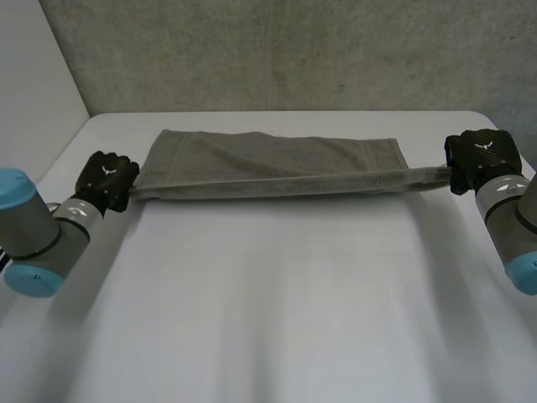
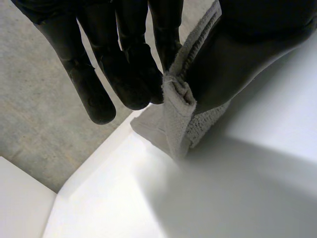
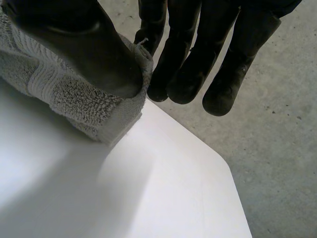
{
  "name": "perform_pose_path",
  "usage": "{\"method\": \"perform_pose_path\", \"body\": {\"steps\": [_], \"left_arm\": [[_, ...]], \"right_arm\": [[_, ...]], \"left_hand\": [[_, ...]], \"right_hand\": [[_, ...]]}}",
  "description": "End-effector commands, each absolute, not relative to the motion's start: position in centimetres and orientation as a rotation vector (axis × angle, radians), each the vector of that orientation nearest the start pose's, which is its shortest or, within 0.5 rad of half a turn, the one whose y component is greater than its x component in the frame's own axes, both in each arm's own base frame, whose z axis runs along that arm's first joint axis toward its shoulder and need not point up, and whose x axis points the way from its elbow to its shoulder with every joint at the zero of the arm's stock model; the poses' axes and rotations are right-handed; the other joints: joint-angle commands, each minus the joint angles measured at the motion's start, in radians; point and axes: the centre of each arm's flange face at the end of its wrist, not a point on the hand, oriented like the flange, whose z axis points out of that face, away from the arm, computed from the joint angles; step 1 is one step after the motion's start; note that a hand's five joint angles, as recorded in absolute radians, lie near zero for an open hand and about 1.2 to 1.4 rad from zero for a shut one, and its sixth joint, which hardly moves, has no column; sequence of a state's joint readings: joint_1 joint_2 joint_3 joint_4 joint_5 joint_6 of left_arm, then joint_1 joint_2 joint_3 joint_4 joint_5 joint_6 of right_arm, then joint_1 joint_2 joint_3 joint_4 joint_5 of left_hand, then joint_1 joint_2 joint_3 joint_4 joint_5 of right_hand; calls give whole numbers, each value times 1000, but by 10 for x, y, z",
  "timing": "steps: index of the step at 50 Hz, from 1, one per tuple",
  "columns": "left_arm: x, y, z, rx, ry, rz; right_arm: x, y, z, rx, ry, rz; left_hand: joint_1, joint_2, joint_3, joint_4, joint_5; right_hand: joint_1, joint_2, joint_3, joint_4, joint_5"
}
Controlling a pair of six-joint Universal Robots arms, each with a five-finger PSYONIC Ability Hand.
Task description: Fold the towel.
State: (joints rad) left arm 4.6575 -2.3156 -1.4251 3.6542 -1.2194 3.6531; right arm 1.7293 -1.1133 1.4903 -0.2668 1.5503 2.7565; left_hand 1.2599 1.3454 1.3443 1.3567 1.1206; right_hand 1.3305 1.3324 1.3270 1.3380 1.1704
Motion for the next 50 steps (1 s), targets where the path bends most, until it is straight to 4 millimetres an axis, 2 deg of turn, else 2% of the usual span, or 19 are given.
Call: {"method": "perform_pose_path", "body": {"steps": [1,5,8,11,15,16,18,21,28,35,38,40,41,43,46,47,48,49,50], "left_arm": [[-185,-397,150,992,2059,-2112],[-188,-377,168,1074,2080,-2137],[-186,-369,170,1093,2098,-2134],[-178,-357,175,1102,2126,-2124],[-162,-336,191,1081,2126,-2125],[-162,-336,191,1081,2126,-2125],[-154,-321,206,1081,2102,-2148],[-144,-309,219,1072,2079,-2172],[-130,-297,233,991,2128,-2224],[-126,-303,238,888,2224,-2296],[-125,-314,237,866,2246,-2314],[-128,-333,222,870,2301,-2297],[-128,-334,222,870,2301,-2297],[-144,-352,214,917,2314,-2299],[-153,-363,207,917,2321,-2290],[-156,-375,202,892,2319,-2277],[-157,-389,196,863,2315,-2268],[-157,-389,196,863,2315,-2268],[-159,-398,192,845,2316,-2259]], "right_arm": [[196,-354,206,-718,2373,-2123],[196,-339,216,-763,2422,-2037],[191,-330,220,-832,2469,-1992],[190,-326,220,-879,2485,-1972],[187,-308,227,-999,2481,-1942],[181,-305,232,-1014,2491,-1947],[171,-303,236,-1016,2513,-1954],[157,-296,245,-1028,2528,-1951],[146,-285,264,-1041,2457,-1952],[144,-290,271,-1049,2400,-1937],[145,-295,271,-1045,2399,-1940],[150,-318,255,-1055,2415,-1890],[150,-318,255,-1055,2415,-1890],[163,-339,246,-1070,2436,-1882],[174,-347,244,-1095,2443,-1904],[183,-358,240,-1104,2455,-1921],[183,-358,240,-1104,2455,-1921],[188,-370,234,-1104,2478,-1932],[190,-382,229,-1090,2486,-1947]], "left_hand": [[136,51,52,40,101],[136,51,52,40,101],[136,51,52,40,101],[136,51,52,40,101],[136,51,52,40,101],[136,51,52,40,101],[136,51,52,40,101],[136,51,52,40,101],[136,51,52,40,101],[136,51,52,40,101],[136,51,52,40,101],[136,51,52,40,101],[136,51,52,40,101],[136,51,52,40,101],[136,51,52,40,101],[136,51,52,40,101],[136,51,52,40,101],[136,51,52,40,101],[136,51,52,40,101]], "right_hand": [[66,64,69,58,51],[66,64,69,58,51],[66,64,69,58,51],[66,64,69,58,51],[66,64,69,58,51],[66,64,69,58,51],[66,64,69,58,51],[66,64,69,58,51],[66,64,69,58,51],[66,64,69,58,51],[66,64,69,58,51],[66,64,69,58,51],[66,64,69,58,51],[66,64,69,58,51],[66,64,69,58,51],[66,64,69,58,51],[66,64,69,58,51],[66,64,69,58,51],[66,64,69,58,51]]}}
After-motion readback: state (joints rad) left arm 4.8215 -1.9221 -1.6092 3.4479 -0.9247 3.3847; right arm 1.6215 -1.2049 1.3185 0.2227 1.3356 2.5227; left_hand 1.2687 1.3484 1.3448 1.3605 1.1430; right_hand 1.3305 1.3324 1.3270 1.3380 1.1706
